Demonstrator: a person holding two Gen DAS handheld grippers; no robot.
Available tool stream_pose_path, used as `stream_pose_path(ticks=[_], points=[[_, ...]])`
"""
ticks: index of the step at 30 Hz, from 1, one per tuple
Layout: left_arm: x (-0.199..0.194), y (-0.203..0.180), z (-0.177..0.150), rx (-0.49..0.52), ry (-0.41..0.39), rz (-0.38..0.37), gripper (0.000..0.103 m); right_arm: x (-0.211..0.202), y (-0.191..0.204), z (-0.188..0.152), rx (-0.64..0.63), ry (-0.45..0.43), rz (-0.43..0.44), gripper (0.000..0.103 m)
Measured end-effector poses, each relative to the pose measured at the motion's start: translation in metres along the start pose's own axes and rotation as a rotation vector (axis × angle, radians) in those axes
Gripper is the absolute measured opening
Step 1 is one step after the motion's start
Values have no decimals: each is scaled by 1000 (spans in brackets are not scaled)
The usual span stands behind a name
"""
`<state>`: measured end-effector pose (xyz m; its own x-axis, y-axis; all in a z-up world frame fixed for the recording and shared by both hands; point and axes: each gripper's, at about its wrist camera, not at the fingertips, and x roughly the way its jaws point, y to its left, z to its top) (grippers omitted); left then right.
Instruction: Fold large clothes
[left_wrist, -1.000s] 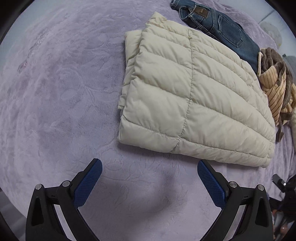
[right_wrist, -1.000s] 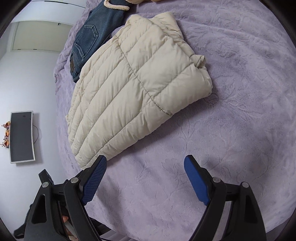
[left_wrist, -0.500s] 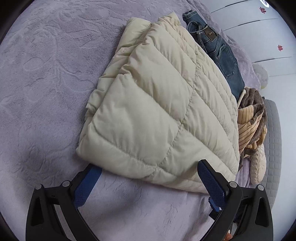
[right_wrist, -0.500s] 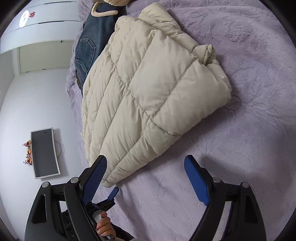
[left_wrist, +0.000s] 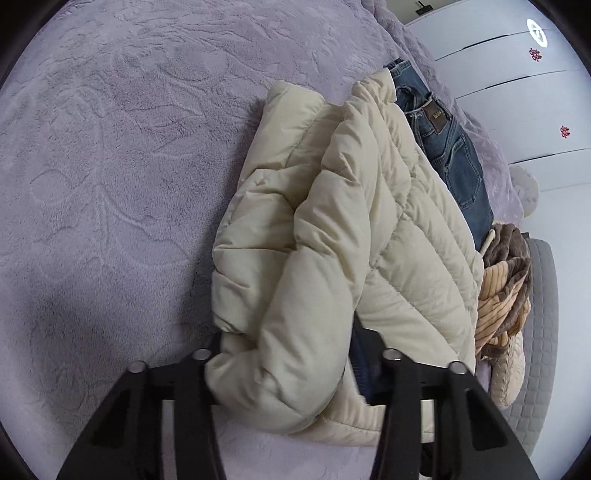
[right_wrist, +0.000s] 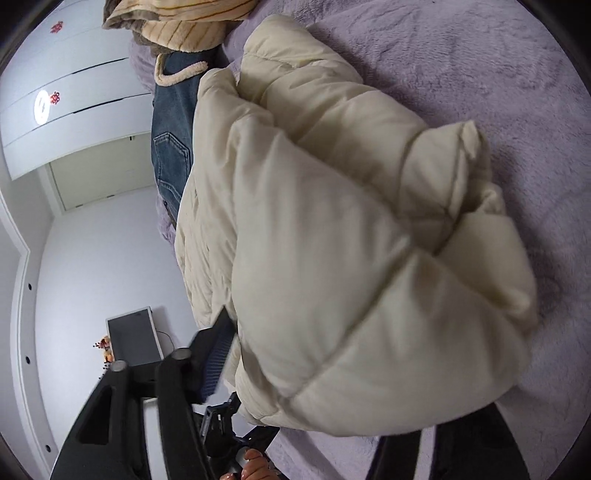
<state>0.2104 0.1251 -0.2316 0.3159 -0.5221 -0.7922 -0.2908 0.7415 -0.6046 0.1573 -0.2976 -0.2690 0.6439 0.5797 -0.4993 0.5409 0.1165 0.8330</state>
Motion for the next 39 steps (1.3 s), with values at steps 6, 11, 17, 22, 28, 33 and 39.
stream_pose_path(ticks=[6,11,17,22,28,33,39], points=[[-20,-7,-4,65,-3,-44,31,-12,2,-5,-25,6,73,22],[-46,-1,-16,103,17,-71,31,-26,3,-19,-40,12,110,22],[-68,11,-45,154,73,-50,31,-49,-12,-43,-16,17,118,22],[-81,40,-71,143,130,-24,32,-61,-32,-66,28,26,104,22],[-75,62,-91,162,180,48,33,-53,-50,-70,71,28,57,23],[-85,64,-90,187,164,144,58,-50,-47,-69,74,27,-7,32],[-111,61,-82,226,125,222,90,-61,-29,-77,-13,75,-178,58]])
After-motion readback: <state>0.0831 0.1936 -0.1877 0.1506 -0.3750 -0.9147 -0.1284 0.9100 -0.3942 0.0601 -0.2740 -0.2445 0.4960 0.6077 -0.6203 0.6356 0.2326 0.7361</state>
